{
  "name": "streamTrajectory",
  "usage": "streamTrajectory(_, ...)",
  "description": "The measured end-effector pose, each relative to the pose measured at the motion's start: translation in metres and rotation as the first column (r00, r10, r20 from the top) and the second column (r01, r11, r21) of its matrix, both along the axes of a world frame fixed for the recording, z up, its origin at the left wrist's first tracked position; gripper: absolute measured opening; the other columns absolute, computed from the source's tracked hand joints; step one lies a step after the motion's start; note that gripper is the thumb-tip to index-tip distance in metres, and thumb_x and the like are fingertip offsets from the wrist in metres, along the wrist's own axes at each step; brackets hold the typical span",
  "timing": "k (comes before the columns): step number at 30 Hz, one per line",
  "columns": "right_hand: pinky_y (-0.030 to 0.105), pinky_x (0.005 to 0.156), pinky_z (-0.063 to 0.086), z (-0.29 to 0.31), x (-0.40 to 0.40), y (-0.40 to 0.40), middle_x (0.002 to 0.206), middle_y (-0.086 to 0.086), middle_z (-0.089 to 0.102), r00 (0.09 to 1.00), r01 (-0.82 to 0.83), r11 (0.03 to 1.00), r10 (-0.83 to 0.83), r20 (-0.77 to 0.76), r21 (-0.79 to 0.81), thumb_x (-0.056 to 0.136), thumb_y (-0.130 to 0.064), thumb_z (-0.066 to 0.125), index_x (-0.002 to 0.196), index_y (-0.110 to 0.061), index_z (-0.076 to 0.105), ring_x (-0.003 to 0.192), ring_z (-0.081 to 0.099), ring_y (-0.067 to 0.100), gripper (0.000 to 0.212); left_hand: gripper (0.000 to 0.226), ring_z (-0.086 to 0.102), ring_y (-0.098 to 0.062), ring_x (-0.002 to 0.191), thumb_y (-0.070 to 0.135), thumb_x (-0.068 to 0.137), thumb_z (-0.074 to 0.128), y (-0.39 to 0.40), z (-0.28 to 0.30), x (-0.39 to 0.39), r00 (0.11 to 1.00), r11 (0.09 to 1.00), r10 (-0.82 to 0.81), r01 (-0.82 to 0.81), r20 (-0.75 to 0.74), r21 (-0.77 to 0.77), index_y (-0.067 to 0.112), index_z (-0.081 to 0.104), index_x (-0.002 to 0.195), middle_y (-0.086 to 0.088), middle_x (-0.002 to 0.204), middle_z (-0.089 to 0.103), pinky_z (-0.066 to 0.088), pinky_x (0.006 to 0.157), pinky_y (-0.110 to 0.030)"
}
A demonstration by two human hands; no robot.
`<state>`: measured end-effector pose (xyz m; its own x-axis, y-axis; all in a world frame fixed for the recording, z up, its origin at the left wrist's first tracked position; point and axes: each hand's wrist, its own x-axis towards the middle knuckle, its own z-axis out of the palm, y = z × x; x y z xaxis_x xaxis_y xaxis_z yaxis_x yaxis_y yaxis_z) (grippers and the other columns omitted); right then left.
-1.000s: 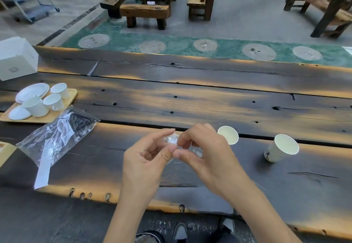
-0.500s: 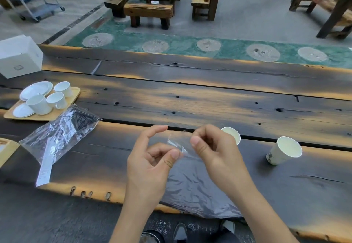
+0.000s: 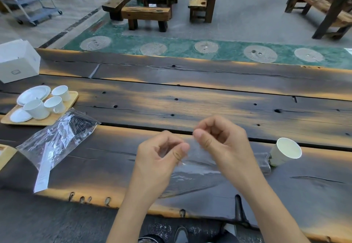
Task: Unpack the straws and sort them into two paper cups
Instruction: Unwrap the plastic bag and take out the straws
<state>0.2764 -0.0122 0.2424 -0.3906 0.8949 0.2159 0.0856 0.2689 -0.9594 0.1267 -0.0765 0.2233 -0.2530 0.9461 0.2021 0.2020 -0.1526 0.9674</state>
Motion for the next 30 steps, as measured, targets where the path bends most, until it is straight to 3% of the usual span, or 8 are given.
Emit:
streamTrajectory(6,0.019,0.079,0.050,-0.017,0.061,0.021,0.093,-0.010,0.072,0.923,0.361,0.928,-0.369,0.107,0.088,0.086,-0.039,0.061,0.094,-0.027,0.067,0.089,0.066,0.008,0.015,0.016,0.058,-0.013,0.062,0.025,0.089,0.065,0.000,0.002,-0.017,0.987,0.998,0.059,-0.061,0.147,0.007,0.011,0.069,0.081,-0.004,0.066,0.066,0.048,0.057,-0.023)
streamTrajectory(12,0.029,0.104,0.046,-0.068,0.089,0.032,0.124,0.004,0.070,0.984,0.135,0.949,-0.161,-0.071,-0.285,0.062,-0.073,0.073,0.134,-0.019,0.053,0.122,0.061,0.016,0.092,0.024,0.050,-0.010,0.052,0.022,0.090,0.058,0.006,0.001,-0.021,0.942,0.997,0.051,-0.067,0.332,0.038,0.003,0.064,0.077,-0.006,0.064,0.060,0.040,0.048,-0.015)
streamTrajectory(15,0.044,0.095,0.047,-0.086,0.078,0.032,0.099,0.014,0.075,0.981,0.000,0.929,-0.073,-0.181,-0.370,0.055,-0.057,0.087,0.107,-0.006,0.067,0.097,0.070,0.035,0.077,0.019,0.049,-0.014,0.058,0.020,0.090,0.057,0.009,-0.002,-0.023,0.908,0.994,0.075,-0.099,0.412,0.038,0.007,0.065,0.077,-0.005,0.062,0.058,0.043,0.055,-0.020)
streamTrajectory(17,0.038,0.079,0.048,-0.090,0.071,0.031,0.077,0.010,0.068,0.962,0.055,0.926,-0.149,-0.228,-0.374,0.053,-0.049,0.092,0.081,-0.008,0.070,0.072,0.063,0.025,0.054,0.017,0.049,-0.015,0.059,0.018,0.090,0.057,0.009,-0.003,-0.025,0.873,0.988,0.119,-0.150,0.473,0.028,0.007,0.064,0.079,-0.006,0.062,0.057,0.045,0.058,-0.021)
streamTrajectory(22,0.020,0.053,0.041,-0.078,0.064,0.028,0.058,0.005,0.058,0.925,0.121,0.933,-0.230,-0.302,-0.340,0.077,-0.028,0.076,0.069,-0.013,0.068,0.052,0.048,0.014,0.018,0.020,0.053,-0.015,0.062,0.022,0.091,0.059,0.006,-0.013,-0.030,0.828,0.946,0.313,-0.315,0.465,-0.076,0.008,0.066,0.078,-0.005,0.066,0.060,0.045,0.057,-0.023)
streamTrajectory(25,0.019,0.049,0.038,-0.064,0.063,0.028,0.056,0.006,0.054,0.926,0.162,0.938,-0.252,-0.281,-0.307,0.079,-0.016,0.067,0.067,-0.012,0.064,0.048,0.044,0.015,0.013,0.010,0.062,-0.014,0.069,0.010,0.095,0.060,0.002,-0.015,-0.032,0.880,0.932,0.362,-0.342,0.306,-0.118,0.012,0.069,0.099,-0.002,0.075,0.070,0.050,0.067,-0.025)
streamTrajectory(28,0.019,0.048,0.036,-0.048,0.062,0.026,0.058,0.007,0.050,0.943,0.132,0.945,-0.213,-0.257,-0.298,0.080,-0.017,0.067,0.068,-0.010,0.064,0.049,0.042,0.015,0.014,0.040,0.064,-0.005,0.101,0.009,0.093,0.062,-0.002,-0.012,-0.037,0.941,0.952,0.290,-0.302,-0.173,-0.045,0.030,0.057,0.127,0.013,0.106,0.069,0.049,0.088,-0.019)
streamTrajectory(30,0.019,0.048,0.035,-0.041,0.061,0.025,0.061,0.009,0.047,0.953,0.111,0.952,-0.183,-0.240,-0.286,0.080,-0.018,0.068,0.068,-0.006,0.061,0.051,0.040,0.016,0.018,0.035,0.056,-0.005,0.114,0.021,0.093,0.059,-0.001,-0.010,-0.041,0.845,0.981,0.186,-0.185,-0.501,0.053,0.031,0.059,0.126,0.019,0.117,0.062,0.043,0.099,-0.032)
